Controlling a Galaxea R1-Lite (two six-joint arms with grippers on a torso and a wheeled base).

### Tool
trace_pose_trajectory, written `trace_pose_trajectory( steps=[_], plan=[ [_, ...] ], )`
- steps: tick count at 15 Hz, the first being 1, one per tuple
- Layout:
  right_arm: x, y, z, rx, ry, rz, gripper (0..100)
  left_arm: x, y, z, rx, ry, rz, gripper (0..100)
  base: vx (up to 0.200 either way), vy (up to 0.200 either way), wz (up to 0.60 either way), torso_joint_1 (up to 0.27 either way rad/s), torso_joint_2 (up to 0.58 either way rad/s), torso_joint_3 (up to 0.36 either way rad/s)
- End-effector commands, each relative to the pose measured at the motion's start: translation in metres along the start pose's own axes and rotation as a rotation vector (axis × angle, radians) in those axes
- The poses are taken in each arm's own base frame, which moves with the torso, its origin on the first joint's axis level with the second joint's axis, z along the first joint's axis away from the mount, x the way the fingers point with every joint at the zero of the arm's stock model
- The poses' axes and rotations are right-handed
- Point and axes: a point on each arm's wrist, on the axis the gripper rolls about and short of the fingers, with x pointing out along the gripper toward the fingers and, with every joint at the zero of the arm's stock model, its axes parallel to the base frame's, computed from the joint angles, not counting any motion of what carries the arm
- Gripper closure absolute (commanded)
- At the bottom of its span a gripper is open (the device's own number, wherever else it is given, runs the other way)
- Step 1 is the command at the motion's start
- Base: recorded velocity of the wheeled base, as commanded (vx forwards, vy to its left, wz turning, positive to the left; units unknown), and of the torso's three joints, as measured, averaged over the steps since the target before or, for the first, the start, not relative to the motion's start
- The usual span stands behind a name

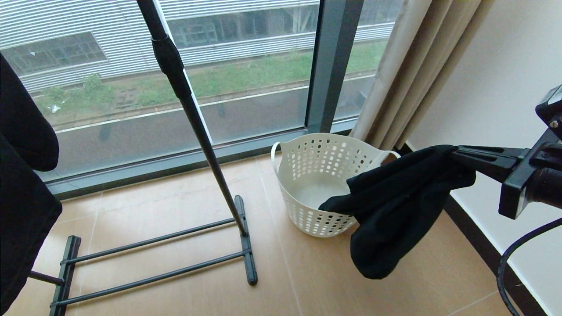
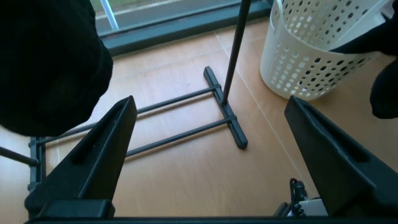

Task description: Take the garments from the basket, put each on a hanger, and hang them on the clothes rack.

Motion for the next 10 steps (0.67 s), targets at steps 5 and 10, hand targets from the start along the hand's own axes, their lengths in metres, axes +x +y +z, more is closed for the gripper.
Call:
trace_pose_trajectory(
  steps=[5,10],
  plan=[
    [0.0016,0.0003,-0.0013,0.000,0.007,0.003,100,0.0000,0.0000,0.0000,0.000,0.000,0.000,0,0.000,0.000,0.00,0.035,-0.20,0.023],
    [0.0023,0.0013,-0.0030,0.001,0.013,0.009,100,0.0000,0.0000,0.0000,0.000,0.000,0.000,0,0.000,0.000,0.00,0.111,-0.44,-0.128]
  ],
)
